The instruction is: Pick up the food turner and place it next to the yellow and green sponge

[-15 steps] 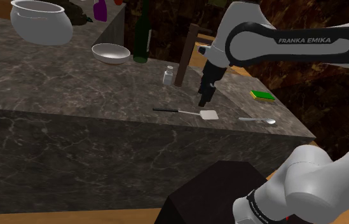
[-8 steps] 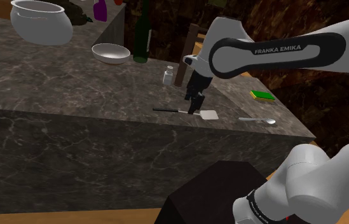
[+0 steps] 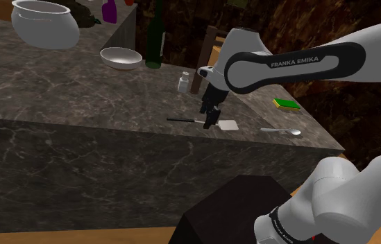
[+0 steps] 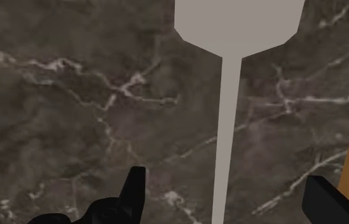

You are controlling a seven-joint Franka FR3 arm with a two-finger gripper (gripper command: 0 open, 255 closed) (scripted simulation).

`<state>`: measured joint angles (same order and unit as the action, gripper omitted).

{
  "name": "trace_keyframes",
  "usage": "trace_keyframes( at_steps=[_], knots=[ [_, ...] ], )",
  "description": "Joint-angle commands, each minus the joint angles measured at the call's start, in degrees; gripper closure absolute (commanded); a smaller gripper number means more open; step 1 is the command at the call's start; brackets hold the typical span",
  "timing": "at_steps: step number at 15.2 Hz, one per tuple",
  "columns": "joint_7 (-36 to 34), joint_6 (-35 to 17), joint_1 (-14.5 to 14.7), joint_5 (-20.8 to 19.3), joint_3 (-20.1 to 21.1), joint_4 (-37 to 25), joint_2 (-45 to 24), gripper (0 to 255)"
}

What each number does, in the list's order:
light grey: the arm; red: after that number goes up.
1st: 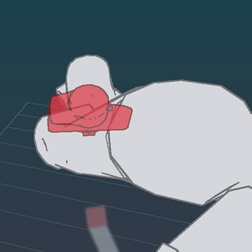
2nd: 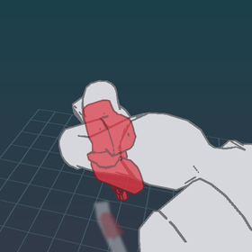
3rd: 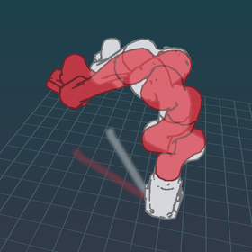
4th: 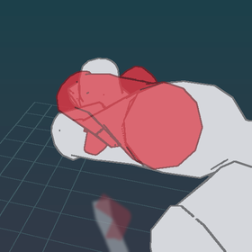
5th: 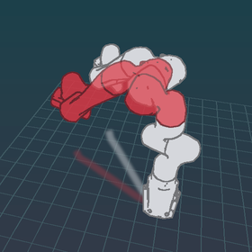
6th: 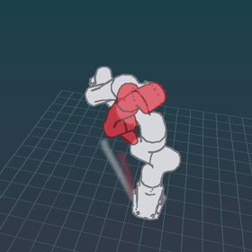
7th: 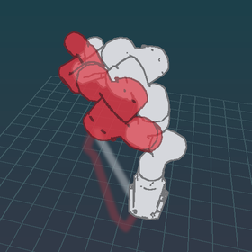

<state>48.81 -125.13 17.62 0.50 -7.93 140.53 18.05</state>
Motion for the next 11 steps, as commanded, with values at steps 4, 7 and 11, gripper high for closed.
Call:
trace_keyframes(
  at_steps=[4,7,11],
  knots=[
    [0.00,-0.04,0.00,0.00,0.00,0.02,-0.01,255],
    [0.00,-0.04,0.00,0.00,0.00,0.02,-0.01,255],
    [0.00,-0.04,0.00,0.00,0.00,0.02,-0.02,255]
  ],
)
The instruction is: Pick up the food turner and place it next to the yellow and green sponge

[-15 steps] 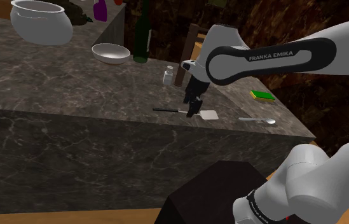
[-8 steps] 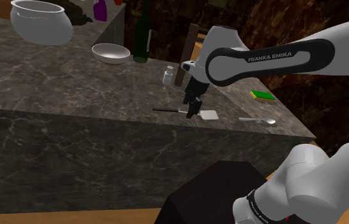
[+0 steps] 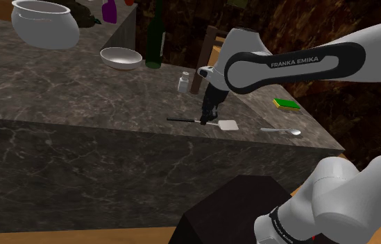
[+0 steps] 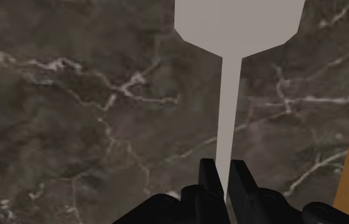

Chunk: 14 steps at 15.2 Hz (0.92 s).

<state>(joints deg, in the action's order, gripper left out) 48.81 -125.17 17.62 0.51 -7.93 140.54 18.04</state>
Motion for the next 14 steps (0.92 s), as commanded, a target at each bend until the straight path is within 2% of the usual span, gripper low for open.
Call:
trace_keyframes(
  at_steps=[1,14],
  knots=[
    [0.00,0.00,0.00,0.00,0.00,0.01,-0.01,255],
    [-0.68,9.82,-0.08,-0.37,0.42,-6.63,3.21,255]
  ],
)
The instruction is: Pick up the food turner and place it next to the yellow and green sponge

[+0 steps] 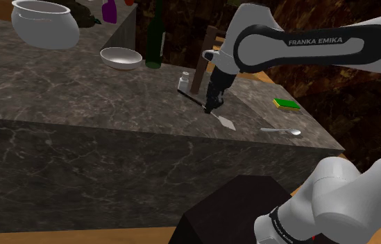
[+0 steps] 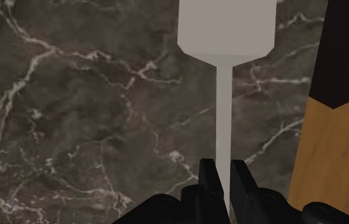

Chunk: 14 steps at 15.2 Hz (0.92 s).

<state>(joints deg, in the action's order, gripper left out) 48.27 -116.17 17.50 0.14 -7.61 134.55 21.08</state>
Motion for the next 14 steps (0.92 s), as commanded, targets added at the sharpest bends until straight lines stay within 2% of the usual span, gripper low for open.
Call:
trace_keyframes(
  at_steps=[1,6,14],
  knots=[
    [-0.19,1.62,0.04,-0.01,0.13,-1.26,0.34,255],
    [-0.38,5.50,0.06,-0.05,0.27,-4.48,1.00,255],
    [11.03,6.22,-4.21,-2.24,-7.93,-7.06,-1.00,255]
  ],
)
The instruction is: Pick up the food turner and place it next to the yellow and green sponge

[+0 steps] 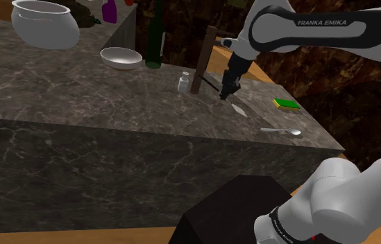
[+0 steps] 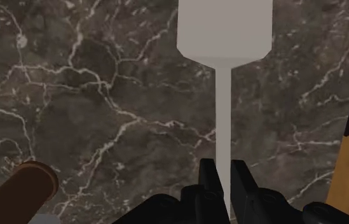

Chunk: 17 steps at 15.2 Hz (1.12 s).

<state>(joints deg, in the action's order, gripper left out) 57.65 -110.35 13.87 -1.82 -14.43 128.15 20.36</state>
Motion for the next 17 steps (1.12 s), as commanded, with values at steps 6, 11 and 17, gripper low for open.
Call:
trace_keyframes(
  at_steps=[6,11,17],
  knots=[
    [10.62,0.95,-3.31,-0.57,-7.30,-5.27,-4.49,255],
    [18.55,1.66,-5.39,0.73,-12.40,-10.88,-9.81,255],
    [28.77,3.34,-8.44,4.78,-18.01,-19.88,-18.57,255]
  ],
)
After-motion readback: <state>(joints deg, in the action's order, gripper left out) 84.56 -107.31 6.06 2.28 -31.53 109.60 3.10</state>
